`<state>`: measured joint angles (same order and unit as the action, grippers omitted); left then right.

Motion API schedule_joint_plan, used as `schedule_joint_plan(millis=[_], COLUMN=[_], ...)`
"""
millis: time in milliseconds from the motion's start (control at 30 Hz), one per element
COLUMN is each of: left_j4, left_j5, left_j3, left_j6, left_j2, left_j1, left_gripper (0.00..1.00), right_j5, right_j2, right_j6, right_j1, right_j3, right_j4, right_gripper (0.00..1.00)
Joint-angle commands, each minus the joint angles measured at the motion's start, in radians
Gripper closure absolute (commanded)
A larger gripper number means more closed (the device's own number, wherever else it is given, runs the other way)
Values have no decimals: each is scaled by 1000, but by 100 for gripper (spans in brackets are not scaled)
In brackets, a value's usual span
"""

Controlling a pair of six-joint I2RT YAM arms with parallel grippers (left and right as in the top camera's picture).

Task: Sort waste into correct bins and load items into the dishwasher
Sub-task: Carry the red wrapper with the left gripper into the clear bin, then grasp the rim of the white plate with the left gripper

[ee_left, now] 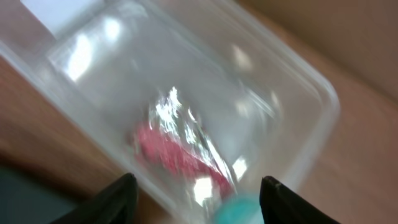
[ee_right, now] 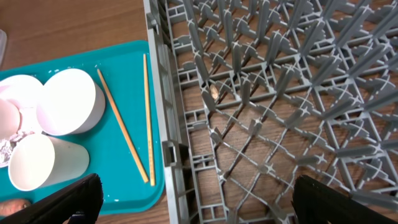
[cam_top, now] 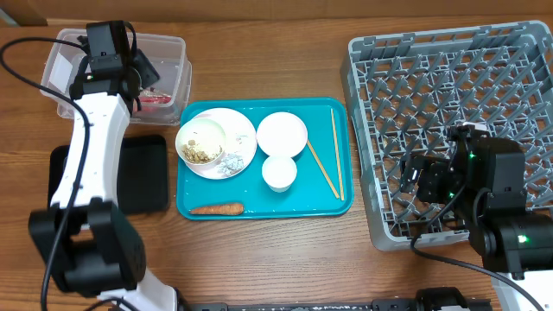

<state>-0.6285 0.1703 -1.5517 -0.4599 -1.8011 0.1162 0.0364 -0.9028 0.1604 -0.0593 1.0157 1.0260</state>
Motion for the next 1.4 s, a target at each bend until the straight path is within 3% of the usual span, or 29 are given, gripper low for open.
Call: schedule_joint_plan(millis=[0,133,233,367,500,700,1133,1233,1333,1367], left_j4=[-169,-505,-597,-571,-449,-315,-116,-100,-100,-99], left_j5=[-242,-249,-247,-181,-178,-48,-39,-32,-31,-31], left_j3=[-43,-25,21,133,233,317,446,446,446,446], left_j6=[34,-60,-157,-374,-467,-487,-483,-483,-483,-483], left_j2=[138,127,103,67,60,60,60,60,60,60], left_j1=[-84,-234,-335,-438,-459,-459,-463,-463,-463,-463], left_gripper=[33,24,21,24,26,29,38,51,73,86], right_j5=[-10,-10,-10,-10,-10,-10,-10,-10,-10,-10], right_j2=[2,2,2,2,2,2,2,2,2,2], right_j6=[-4,-4,-4,-4,-4,-4,-4,-4,-4,-4], right_j1=[3,3,3,3,3,3,3,3,3,3], right_j3=[25,25,25,25,25,25,25,25,25,25], right_j4=[-2,-1,2,10,20,21,21,25,27,27], right_gripper=[0,0,0,0,0,0,0,0,0,0])
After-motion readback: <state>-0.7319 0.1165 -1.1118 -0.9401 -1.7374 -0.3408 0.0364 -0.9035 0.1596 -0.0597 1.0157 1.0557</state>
